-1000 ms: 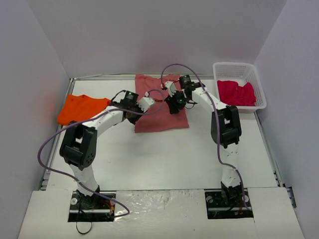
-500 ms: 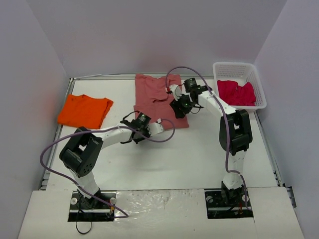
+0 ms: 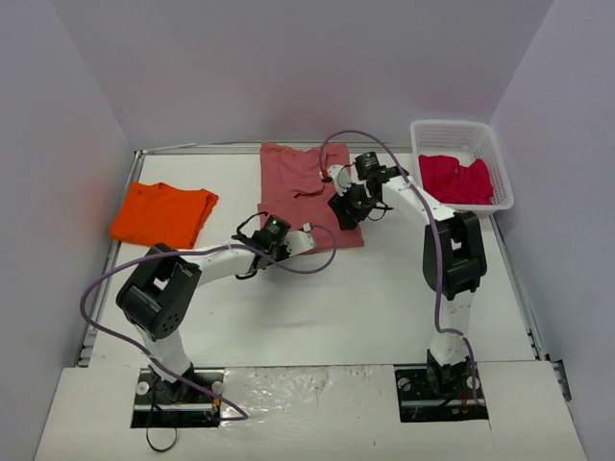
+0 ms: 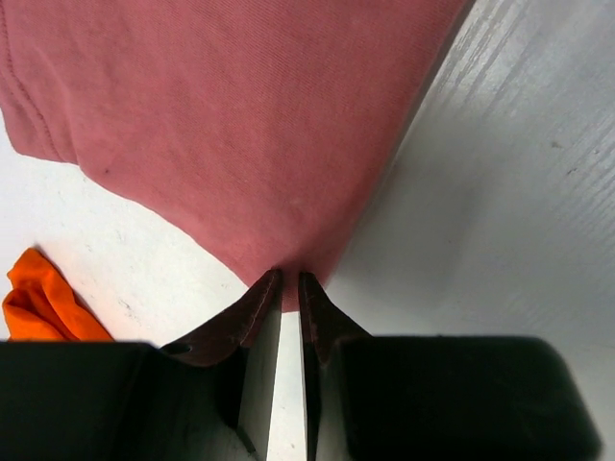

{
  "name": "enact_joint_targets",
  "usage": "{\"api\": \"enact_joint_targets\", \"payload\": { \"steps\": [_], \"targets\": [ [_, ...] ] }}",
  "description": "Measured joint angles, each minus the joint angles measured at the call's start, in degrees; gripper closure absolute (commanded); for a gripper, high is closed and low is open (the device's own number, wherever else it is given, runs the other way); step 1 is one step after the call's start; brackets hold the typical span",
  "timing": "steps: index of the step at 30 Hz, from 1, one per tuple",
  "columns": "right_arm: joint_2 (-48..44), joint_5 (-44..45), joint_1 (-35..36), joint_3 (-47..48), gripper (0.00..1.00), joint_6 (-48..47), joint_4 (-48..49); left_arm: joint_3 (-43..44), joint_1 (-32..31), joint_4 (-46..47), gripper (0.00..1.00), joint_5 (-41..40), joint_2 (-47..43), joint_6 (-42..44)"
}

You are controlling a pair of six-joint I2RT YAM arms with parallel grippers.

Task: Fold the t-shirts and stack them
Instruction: Grab one side of the 2/3 rectangular tshirt with both arms

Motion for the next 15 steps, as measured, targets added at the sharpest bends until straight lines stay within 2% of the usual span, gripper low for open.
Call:
{"api": "enact_joint_targets", "payload": {
  "steps": [15],
  "targets": [
    [0.1, 3.3, 0.0, 0.0, 0.51, -0.1, 0.0, 0.0, 0.0, -3.0, 0.88, 1.6, 0.6, 0.0]
  ]
}}
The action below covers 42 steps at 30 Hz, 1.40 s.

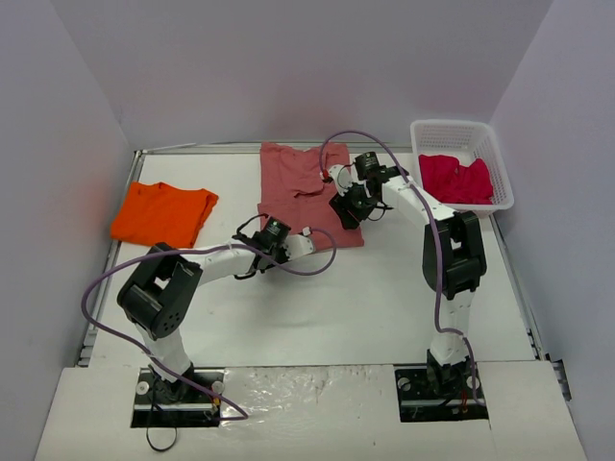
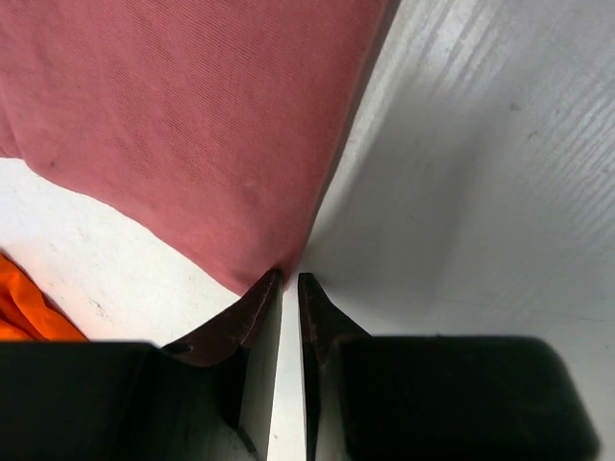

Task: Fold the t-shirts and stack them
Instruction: Grab one side of the 2/3 rectangular tshirt with both arms

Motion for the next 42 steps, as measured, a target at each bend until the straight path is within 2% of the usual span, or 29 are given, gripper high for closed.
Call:
{"api": "enact_joint_targets", "payload": {
  "steps": [6, 11, 19, 25, 32, 42],
  "targets": [
    [0.5, 0.3, -0.3, 0.0, 0.49, -0.2, 0.0, 0.0, 0.0, -0.6, 0.89, -0.3, 0.1, 0.0],
    [0.7, 0.3, -0.4, 0.0, 0.49, -0.2, 0.0, 0.8, 0.0, 1.5, 0.97, -2.8, 2.2, 0.1],
    [0.5, 0.3, -1.1, -0.4, 0.48, -0.9, 0.2, 2.8, 0.0, 3.0, 0.98, -4.4, 4.4, 0.0],
    [-3.8, -0.8, -2.1, -6.1, 0.47, -3.5, 0.3, 2.8, 0.3, 1.2, 0.98, -1.4, 3.3, -1.4],
    [-17.1, -5.6, -2.6, -21.4, 0.46, -8.7, 4.4, 2.8, 0.4, -2.1, 0.97, 4.5, 0.7, -4.2],
    [-15.6, -8.9, -2.5, -22.3, 0.46, -11.1, 7.8, 2.8, 0.5, -3.0, 0.98, 6.8, 0.6, -6.0]
  ]
}}
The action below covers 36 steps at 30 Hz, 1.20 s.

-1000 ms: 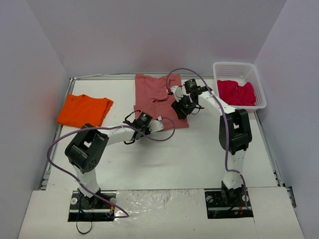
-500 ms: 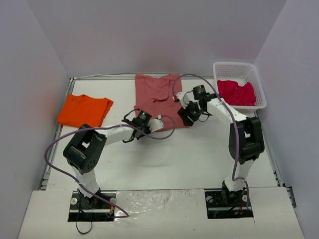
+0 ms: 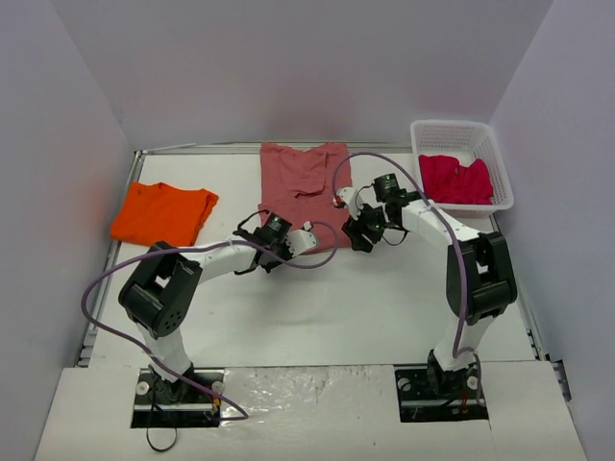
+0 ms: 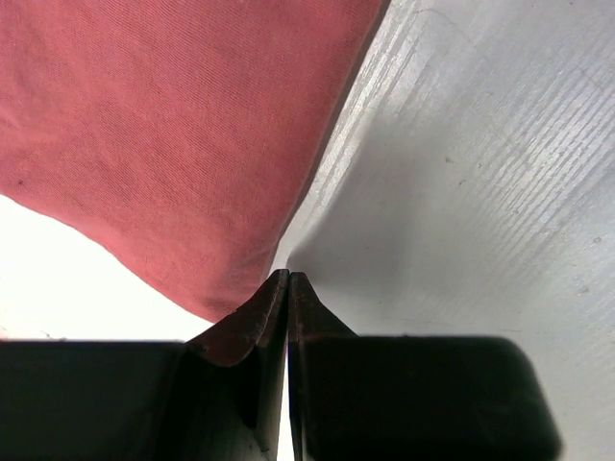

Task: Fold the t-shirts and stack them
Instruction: Grab one side of the 2/3 rectangular tshirt with both arms

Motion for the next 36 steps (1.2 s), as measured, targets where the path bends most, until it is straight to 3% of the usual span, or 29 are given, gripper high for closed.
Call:
{"api": "enact_joint_targets", "payload": {
  "steps": [14, 17, 18, 20, 24, 27, 36],
  "targets": [
    [9.5, 0.5, 1.3, 1.8, 0.5, -1.8, 1.2, 0.0, 0.0, 0.5, 0.98, -3.1, 0.0, 0.6],
    [9.7, 1.2, 2.0, 2.2, 0.66, -2.1, 1.4, 0.0, 0.0, 0.8, 0.98, -4.0, 0.0, 0.9],
    [9.8, 1.5, 2.1, 2.2, 0.78, -2.2, 1.5, 0.0, 0.0, 0.8, 0.97, -4.1, 0.0, 0.9],
    [10.3, 1.9, 2.3, 2.5, 0.91, -2.4, 1.8, 0.0, 0.0, 0.8, 0.98, -4.5, 0.0, 0.9],
    [10.6, 2.2, 2.3, 2.8, 0.99, -2.2, 2.5, 0.0, 0.0, 0.9, 0.97, -5.0, 0.0, 0.9],
    [10.7, 2.5, 2.3, 2.9, 1.0, -1.9, 2.6, 0.0, 0.0, 1.0, 0.97, -5.1, 0.0, 0.9],
    [11.0, 3.7, 2.3, 3.3, 1.0, -1.0, 2.5, -1.4, 0.0, 1.3, 0.77, -5.8, 0.0, 1.5]
  ]
}}
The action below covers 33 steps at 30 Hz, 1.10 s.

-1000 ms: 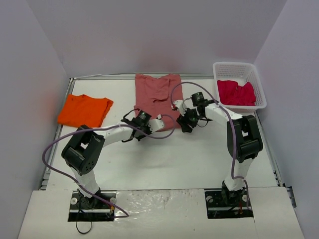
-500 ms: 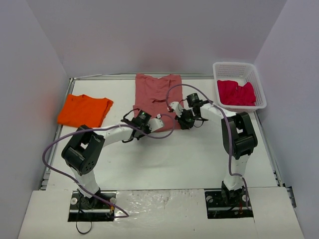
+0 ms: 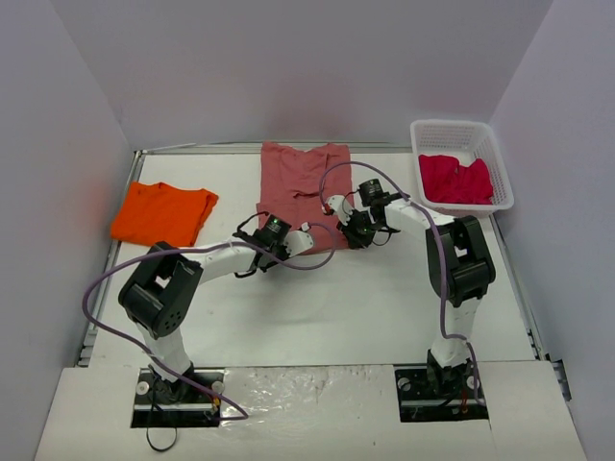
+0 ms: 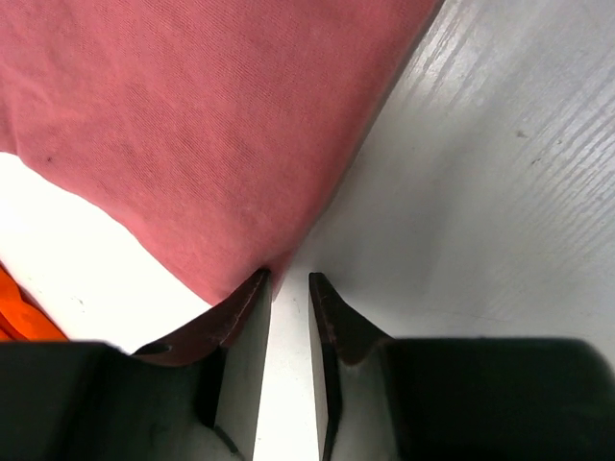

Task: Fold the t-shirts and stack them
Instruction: Grab one side of the 2/3 rectangular tshirt with both arms

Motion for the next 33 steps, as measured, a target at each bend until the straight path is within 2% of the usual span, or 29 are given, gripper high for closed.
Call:
{"api": "enact_joint_targets", "payload": {
  "steps": [9, 12, 18, 24, 33],
  "targets": [
    [0.4, 0.3, 0.0, 0.5, 1.0, 1.4, 0.0, -0.2, 0.3, 0.9, 0.77, -0.8, 0.0, 1.0],
    [0.4, 0.4, 0.0, 0.6, 1.0, 1.7, 0.0, 0.0, 0.8, 1.3, 0.83, -1.1, 0.5, 1.5],
    [0.5, 0.5, 0.0, 0.7, 1.0, 1.9, 0.0, 3.0, 1.6, 1.2, 0.83, -1.5, 3.2, 2.4],
    [0.7, 0.5, 0.0, 1.1, 1.0, 1.9, -0.5, 5.1, 2.2, 0.7, 0.98, -0.6, 4.9, 2.6],
    [1.2, 0.5, 0.0, 2.0, 1.0, 1.9, -1.7, 5.5, 2.5, -0.4, 0.98, 1.2, 4.8, 2.8]
  ]
}}
